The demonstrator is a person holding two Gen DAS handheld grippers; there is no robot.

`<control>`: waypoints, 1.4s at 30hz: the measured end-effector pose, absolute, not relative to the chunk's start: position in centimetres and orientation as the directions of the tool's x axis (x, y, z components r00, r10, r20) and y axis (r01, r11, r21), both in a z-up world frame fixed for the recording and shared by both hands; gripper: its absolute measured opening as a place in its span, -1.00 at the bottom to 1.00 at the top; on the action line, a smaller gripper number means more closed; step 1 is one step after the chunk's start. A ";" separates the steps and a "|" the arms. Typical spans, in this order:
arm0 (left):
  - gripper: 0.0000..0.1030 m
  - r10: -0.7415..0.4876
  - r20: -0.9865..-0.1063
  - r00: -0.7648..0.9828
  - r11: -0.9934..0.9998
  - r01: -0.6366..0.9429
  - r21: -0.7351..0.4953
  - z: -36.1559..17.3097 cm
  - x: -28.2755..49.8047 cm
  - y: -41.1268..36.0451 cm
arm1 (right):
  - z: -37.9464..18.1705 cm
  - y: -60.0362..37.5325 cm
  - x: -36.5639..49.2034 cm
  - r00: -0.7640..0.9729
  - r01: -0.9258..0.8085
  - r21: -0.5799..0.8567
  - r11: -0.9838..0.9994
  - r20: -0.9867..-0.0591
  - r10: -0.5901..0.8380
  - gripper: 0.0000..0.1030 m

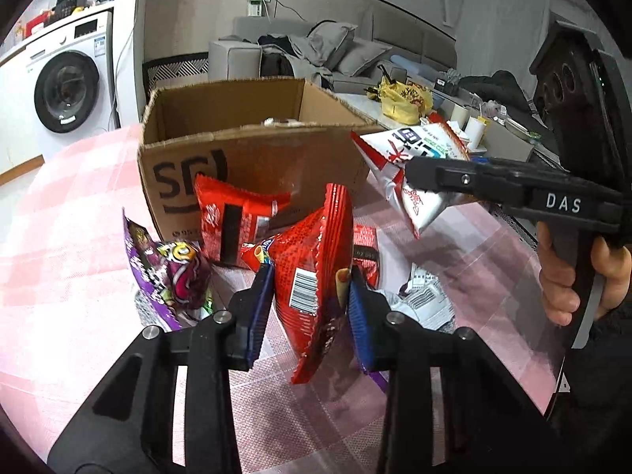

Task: Organize snacks
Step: 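Lift both bags and carry them over the cardboard box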

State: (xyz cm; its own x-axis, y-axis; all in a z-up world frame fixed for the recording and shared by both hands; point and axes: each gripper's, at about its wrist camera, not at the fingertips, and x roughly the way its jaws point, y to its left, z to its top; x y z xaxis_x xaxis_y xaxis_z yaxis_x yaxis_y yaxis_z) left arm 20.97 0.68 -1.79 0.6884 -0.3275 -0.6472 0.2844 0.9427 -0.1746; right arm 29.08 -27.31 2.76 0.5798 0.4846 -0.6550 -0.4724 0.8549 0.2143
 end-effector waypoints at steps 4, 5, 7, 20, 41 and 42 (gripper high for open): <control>-0.36 -0.311 -0.636 0.706 0.949 0.273 -0.160 -0.8 20.5 1.0 | 3.3 -27.5 28.8 0.587 -0.476 0.227 0.850 -0.638 0.499 0.09; -0.36 -0.304 -0.633 0.712 0.951 0.267 -0.156 -0.6 20.4 1.0 | 3.4 -27.5 28.7 0.589 -0.478 0.228 0.848 -0.633 0.502 0.09; -0.36 -0.299 -0.624 0.722 0.953 0.261 -0.154 0.1 20.0 1.5 | 3.7 -27.6 28.6 0.594 -0.480 0.234 0.845 -0.622 0.510 0.09; -0.35 -0.271 -0.569 0.776 0.962 0.227 -0.149 4.1 17.9 3.8 | 4.7 -27.5 27.9 0.601 -0.503 0.250 0.828 -0.587 0.542 0.09; -0.35 -0.227 -0.483 0.846 0.971 0.161 -0.174 10.2 15.9 8.1 | 6.6 -27.6 27.9 0.630 -0.498 0.262 0.827 -0.546 0.552 0.09; -0.35 -0.226 -0.480 0.848 0.971 0.159 -0.176 10.4 16.0 8.2 | 6.8 -27.5 28.1 0.631 -0.495 0.266 0.827 -0.544 0.553 0.09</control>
State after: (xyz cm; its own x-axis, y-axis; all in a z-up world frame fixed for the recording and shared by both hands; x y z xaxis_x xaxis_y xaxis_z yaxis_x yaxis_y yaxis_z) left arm 15.99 8.23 10.40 0.8478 -0.2262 -0.4796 0.1594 0.9713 -0.1763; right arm 28.08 -27.52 6.79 0.6311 0.5530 -0.5440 -0.4953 0.8270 0.2660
